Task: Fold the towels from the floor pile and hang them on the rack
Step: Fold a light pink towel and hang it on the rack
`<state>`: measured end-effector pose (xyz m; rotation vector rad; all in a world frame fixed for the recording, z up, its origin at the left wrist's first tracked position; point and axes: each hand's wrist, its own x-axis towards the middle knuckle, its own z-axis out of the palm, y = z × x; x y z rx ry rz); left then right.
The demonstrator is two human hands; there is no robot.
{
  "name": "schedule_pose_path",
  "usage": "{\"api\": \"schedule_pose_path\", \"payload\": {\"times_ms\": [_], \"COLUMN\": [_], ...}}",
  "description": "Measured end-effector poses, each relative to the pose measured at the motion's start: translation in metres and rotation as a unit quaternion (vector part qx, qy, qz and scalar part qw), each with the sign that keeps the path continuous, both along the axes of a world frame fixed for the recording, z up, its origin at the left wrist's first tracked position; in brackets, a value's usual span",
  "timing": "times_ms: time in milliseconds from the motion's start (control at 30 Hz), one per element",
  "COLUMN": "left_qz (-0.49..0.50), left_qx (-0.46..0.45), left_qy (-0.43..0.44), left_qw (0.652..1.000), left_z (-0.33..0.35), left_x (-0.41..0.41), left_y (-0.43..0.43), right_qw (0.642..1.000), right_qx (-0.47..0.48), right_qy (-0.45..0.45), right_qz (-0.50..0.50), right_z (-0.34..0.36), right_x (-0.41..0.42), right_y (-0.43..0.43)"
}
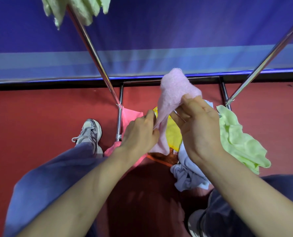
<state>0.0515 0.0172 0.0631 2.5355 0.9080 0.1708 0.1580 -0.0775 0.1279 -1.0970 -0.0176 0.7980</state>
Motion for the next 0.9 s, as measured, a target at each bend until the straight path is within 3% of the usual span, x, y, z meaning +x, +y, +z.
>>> {"api": "schedule_pose_path", "payload": {"times_ms": [333, 567, 767, 900], "left_qz": [0.005, 0.056, 0.094, 0.116], "left_qx": [-0.006, 0.062, 0.002, -0.012], "left_qy": [-0.003, -0.076, -0.172, -0.227], "left_qw": [1.000, 0.994, 0.981, 0.967], "left_z": [-0.002, 0.017, 0.018, 0.022], "left_x": [-0.001, 0.008, 0.009, 0.011], "left_y": [0.004, -0.018, -0.010, -0.002], "right_qw": [0.999, 0.990, 0.960, 0.958], "right_qx": [0.002, 0.045, 0.128, 0.140], "right_qy": [0.043, 0.125, 0.243, 0.239], "right_qz": [0.013, 0.035, 0.060, 0.069], "right_z": [0.008, 0.009, 0.015, 0.017], "right_x": [-0.005, -0.002, -0.009, -0.008], "right_y": [0.000, -0.001, -0.002, -0.003]}}
